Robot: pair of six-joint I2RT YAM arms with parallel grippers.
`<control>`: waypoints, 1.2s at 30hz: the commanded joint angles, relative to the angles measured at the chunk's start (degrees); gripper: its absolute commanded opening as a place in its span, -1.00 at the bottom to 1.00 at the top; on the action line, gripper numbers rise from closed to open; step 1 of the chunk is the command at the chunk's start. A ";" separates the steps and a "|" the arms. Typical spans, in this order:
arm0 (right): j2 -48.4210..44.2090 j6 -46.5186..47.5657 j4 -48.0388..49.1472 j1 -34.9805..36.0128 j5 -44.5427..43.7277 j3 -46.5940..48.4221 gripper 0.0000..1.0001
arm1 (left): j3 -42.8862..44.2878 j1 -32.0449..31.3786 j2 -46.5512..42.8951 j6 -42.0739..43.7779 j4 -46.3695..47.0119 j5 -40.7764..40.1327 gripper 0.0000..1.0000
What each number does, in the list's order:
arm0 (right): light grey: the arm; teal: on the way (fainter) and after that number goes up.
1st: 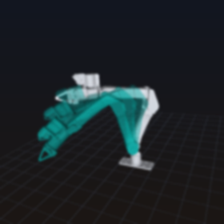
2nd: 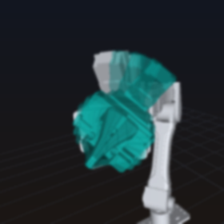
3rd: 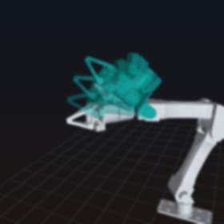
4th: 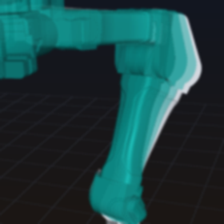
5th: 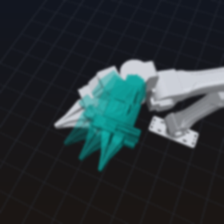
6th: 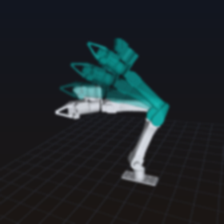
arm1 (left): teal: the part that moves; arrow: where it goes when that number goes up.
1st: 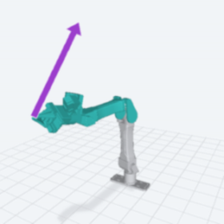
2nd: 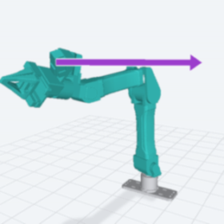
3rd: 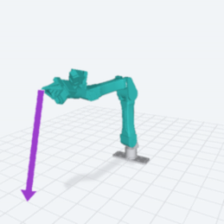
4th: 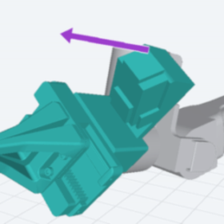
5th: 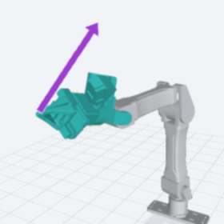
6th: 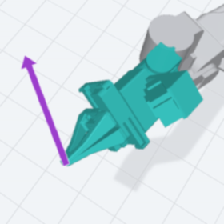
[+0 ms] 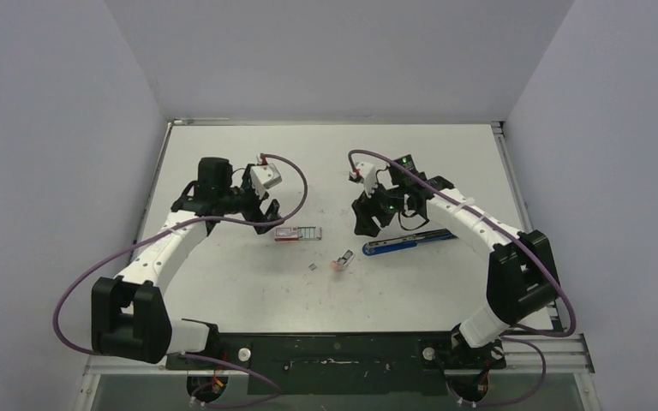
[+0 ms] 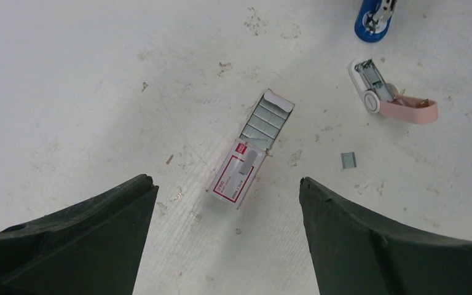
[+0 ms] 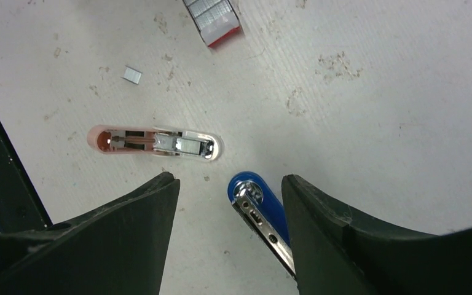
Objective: Load the staples into the stapler
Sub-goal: Install the staple into the stapler, then adjust the staple box at the center of the board.
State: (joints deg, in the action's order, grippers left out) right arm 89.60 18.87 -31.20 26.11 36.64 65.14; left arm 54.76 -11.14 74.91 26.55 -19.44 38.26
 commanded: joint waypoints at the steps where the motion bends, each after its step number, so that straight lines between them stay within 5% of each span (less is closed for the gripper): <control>1: 3.18 -2.20 6.43 2.17 4.56 4.24 0.26 | 2.03 0.16 4.07 13.84 -7.38 1.97 0.68; 12: 13.58 -22.12 23.46 4.93 6.56 5.30 0.18 | 2.10 0.15 11.74 24.34 -8.69 -0.88 0.54; 25: 8.09 -15.75 27.81 0.76 11.26 -2.55 0.14 | -6.80 -6.87 2.07 20.57 -1.81 0.28 0.52; 36: 4.45 -16.24 29.99 0.08 9.27 -6.78 0.10 | -1.77 -10.66 12.64 17.12 3.22 -7.33 0.29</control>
State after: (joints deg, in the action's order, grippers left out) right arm 96.49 2.33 -5.74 26.61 45.87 58.89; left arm 48.45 -21.45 83.46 46.02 -19.66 33.69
